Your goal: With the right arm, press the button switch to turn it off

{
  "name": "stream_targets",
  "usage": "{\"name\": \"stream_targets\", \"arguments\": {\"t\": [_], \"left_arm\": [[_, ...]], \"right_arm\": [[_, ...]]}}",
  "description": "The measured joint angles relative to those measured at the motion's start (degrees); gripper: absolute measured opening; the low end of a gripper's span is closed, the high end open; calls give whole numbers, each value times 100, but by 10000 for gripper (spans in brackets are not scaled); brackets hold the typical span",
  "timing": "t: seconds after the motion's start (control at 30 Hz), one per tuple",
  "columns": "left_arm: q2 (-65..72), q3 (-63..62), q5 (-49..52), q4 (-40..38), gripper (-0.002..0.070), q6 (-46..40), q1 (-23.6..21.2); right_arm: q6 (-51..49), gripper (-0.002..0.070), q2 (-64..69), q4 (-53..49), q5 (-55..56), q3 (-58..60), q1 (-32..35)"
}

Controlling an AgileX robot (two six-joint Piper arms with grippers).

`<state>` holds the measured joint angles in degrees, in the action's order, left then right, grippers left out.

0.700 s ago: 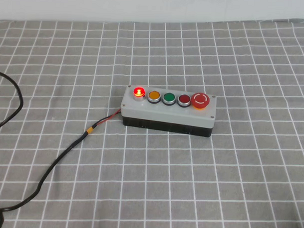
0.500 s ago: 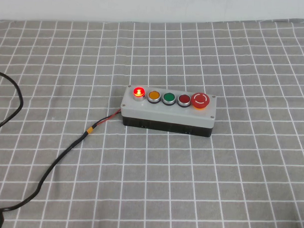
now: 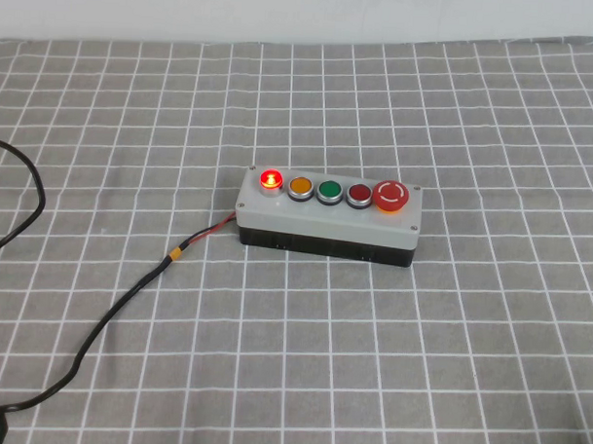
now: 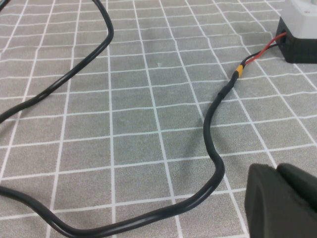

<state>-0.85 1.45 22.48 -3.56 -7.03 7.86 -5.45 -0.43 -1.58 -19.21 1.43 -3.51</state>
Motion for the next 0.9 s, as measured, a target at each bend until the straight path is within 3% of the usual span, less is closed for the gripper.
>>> {"name": "stream_targets", "arguments": {"t": [0.3,0.9], "left_arm": [[0,0,0,0,-4,0,0],[0,0,0,0,-4,0,0]], "right_arm": [[-11,-16,0,0,176,0,0],[-20,-16,0,0,2287,0,0]]}}
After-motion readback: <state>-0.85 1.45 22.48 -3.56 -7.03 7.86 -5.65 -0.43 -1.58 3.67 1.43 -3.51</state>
